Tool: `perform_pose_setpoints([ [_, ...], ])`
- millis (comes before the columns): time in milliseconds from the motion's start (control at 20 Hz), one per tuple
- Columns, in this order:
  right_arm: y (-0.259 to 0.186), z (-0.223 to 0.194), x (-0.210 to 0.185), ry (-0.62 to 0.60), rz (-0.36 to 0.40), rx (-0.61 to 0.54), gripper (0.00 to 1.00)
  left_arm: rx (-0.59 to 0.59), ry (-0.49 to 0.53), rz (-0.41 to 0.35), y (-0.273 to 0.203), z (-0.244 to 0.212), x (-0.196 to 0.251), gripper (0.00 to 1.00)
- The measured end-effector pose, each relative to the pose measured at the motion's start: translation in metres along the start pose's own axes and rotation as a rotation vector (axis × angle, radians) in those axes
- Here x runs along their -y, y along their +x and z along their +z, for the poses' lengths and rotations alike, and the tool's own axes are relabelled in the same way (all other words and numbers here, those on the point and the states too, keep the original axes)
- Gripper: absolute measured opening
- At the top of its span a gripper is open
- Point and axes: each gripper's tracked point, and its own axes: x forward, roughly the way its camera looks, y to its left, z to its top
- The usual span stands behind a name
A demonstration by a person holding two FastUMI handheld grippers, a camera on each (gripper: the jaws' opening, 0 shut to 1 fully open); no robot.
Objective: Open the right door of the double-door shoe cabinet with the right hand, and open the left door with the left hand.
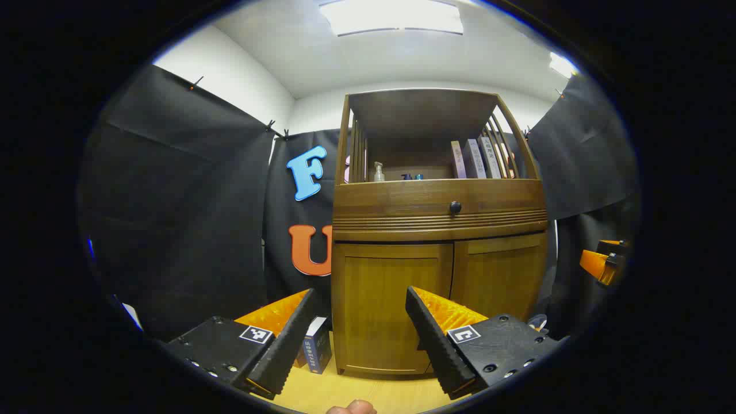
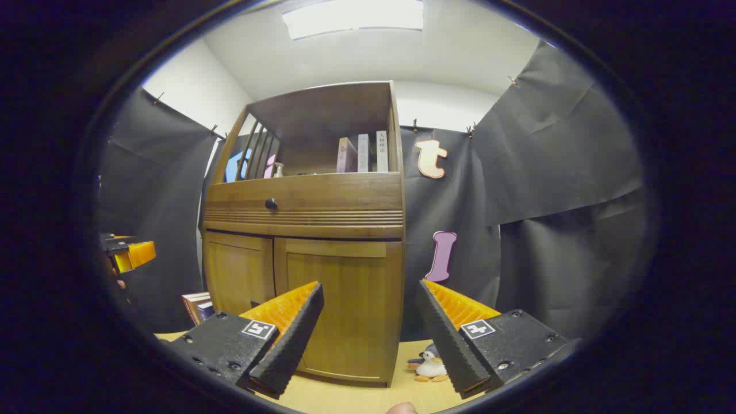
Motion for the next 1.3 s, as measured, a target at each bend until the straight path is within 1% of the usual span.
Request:
perform_pose_setpoints([
  [150, 0.006, 0.003, -0.014, 0.001, -0.03, 0.008, 1.0, 0.004, 0.003, -0.044, 0.012, 0.003, -0.006, 0.95],
  [400, 0.012, 0.008, -0.039, -0.022, -0.032, 0.009, 1.0, -0.002, -0.008, -0.09, 0.026, -0.003, -0.009, 0.95],
  [550, 0.013, 0.006, -0.051, -0.024, -0.02, 0.005, 1.0, -0.01, -0.019, -0.107, 0.027, -0.006, -0.01, 0.95],
  [800, 0.018, -0.005, -0.062, -0.031, -0.011, -0.02, 1.0, -0.034, -0.023, -0.107, 0.027, -0.012, -0.015, 0.95],
  [1050, 0.03, -0.031, -0.085, -0.017, 0.03, -0.077, 1.0, -0.052, 0.001, -0.085, 0.023, -0.02, -0.026, 0.95],
  [1300, 0.055, -0.057, -0.119, -0.014, 0.081, -0.123, 1.0, -0.061, 0.011, -0.027, 0.019, -0.024, -0.045, 0.95],
])
